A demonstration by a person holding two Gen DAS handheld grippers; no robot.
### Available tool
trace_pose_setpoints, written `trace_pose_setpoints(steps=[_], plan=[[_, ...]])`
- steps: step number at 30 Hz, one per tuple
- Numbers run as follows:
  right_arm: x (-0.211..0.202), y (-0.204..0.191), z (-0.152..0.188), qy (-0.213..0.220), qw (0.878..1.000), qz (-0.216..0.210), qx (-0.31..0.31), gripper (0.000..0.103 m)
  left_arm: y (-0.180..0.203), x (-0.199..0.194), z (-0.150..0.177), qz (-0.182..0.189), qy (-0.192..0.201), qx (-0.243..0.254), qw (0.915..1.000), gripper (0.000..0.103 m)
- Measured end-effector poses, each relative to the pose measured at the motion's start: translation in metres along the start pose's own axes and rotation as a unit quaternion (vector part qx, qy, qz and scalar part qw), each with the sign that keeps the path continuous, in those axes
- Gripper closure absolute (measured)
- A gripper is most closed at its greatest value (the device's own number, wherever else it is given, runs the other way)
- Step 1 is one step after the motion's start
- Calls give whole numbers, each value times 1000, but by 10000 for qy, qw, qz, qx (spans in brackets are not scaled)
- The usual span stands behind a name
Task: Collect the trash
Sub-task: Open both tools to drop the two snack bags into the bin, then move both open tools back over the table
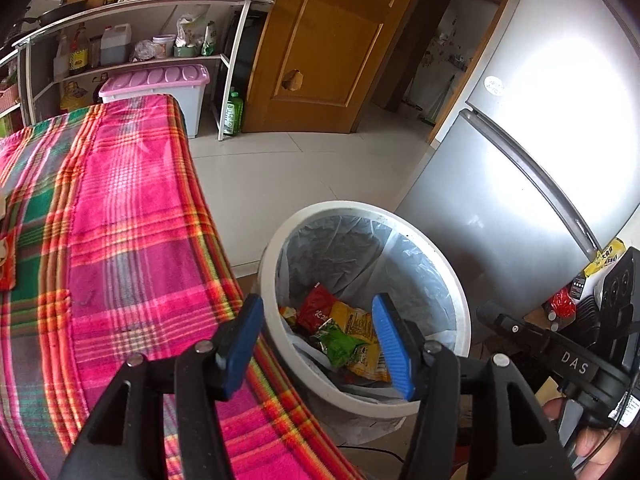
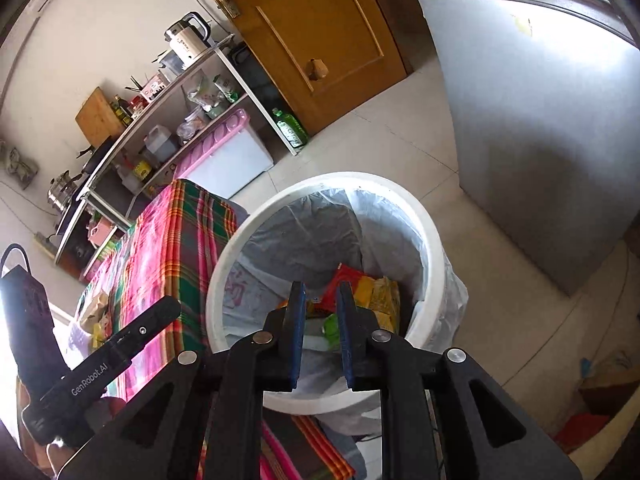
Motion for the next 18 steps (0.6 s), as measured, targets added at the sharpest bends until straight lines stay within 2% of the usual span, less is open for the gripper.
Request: trace_pose_setpoints(steps=[10,18], plan=[[-3,-70,18,-66,9972,-511,-536,87,-58,-68,9,-298,469,-246,9982,44],[12,-139,46,-340,9871,-992,-1206,87,-117,-114,27,-679,756,-462,9937,44]])
Point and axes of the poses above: each gripper's, at about its wrist camera, not at the fingertips, and x roughly the way its jaws point, y to its right, z to its underside, the point moved 2 cm from there along x, roughly the way its jaws point, and after that the axes turned 10 degrees about -z, right-handed, at the moved point
